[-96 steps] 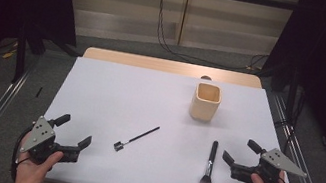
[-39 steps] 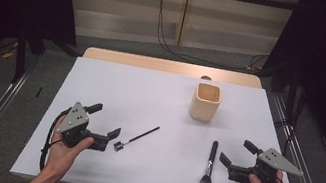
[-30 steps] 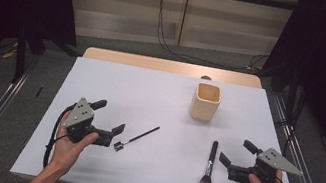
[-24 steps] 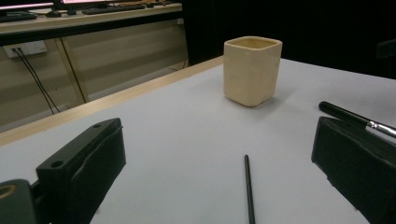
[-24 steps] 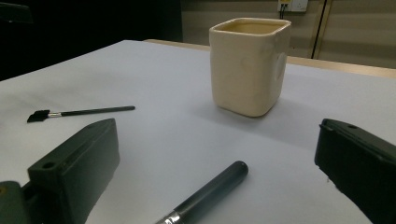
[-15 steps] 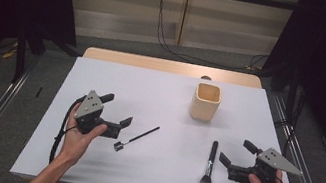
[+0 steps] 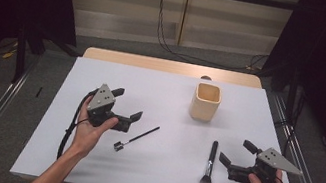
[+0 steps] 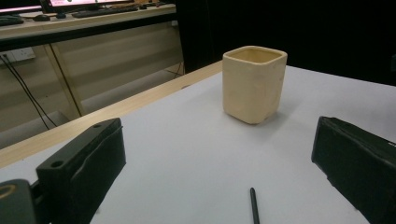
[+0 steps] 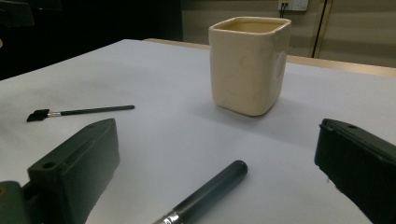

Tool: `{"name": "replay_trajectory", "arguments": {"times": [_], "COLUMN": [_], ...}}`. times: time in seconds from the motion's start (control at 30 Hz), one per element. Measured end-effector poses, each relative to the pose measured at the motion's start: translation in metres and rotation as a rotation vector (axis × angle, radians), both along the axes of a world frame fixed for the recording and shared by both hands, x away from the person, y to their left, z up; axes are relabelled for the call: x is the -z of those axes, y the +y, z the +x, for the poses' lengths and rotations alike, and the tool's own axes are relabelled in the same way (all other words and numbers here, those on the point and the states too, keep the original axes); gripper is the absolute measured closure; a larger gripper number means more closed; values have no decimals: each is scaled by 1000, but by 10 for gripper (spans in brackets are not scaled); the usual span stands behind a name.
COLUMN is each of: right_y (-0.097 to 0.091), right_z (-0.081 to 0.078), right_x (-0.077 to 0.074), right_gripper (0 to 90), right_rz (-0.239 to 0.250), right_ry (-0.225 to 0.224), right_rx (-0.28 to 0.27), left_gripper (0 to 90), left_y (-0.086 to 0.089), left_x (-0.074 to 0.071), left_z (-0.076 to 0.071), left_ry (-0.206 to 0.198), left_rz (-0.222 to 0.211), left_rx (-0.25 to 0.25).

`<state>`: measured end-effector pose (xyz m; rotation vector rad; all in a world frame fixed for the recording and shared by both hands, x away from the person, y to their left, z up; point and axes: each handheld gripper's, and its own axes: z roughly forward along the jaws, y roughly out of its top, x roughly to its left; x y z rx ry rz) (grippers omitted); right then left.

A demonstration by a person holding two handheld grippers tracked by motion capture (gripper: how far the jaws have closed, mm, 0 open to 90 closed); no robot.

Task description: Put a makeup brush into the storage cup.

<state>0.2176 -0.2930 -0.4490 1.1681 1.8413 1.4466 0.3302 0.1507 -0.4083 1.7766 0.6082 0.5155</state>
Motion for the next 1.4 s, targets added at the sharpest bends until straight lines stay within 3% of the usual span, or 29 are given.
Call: {"name": "replay_trajectory", "arguments": {"times": [0.23,0.37,0.77,0.83,0.87,0.9,1.1,1.13,1.17,1.2,1.3,1.37,1.4], "right_y": [0,0,0,0,0,0,0,0,0,0,0,0,0], "right_z": [0,0,0,0,0,0,1,1,1,1,1,1,1], "right_x": [0,0,0,0,1,1,1,1,1,1,1,1,1], "right_gripper": [0,0,0,0,0,0,0,0,0,0,0,0,0], "right_rz": [-1,-2,0,1,3,3,-3,-3,-5,-5,-5,-9,-10], "right_ry": [1,0,6,9,8,8,10,9,8,8,11,10,11], "right_rx": [0,-1,0,5,6,6,-3,-3,-4,-3,-6,-8,-9], "left_gripper": [27,33,35,35,35,35,35,35,35,35,35,35,35], "left_y": [-8,-10,-9,-9,-10,-10,-9,-9,-9,-11,-13,-16,-18], "left_x": [1,3,1,1,3,3,4,4,4,4,4,5,7], "left_z": [11,17,29,29,31,31,37,38,38,38,39,41,44], "left_ry": [35,79,189,201,236,236,314,340,340,350,361,380,430], "left_rz": [15,22,116,144,162,162,256,270,270,302,336,395,420], "left_rx": [7,17,12,13,16,16,43,53,53,54,56,76,108]}}
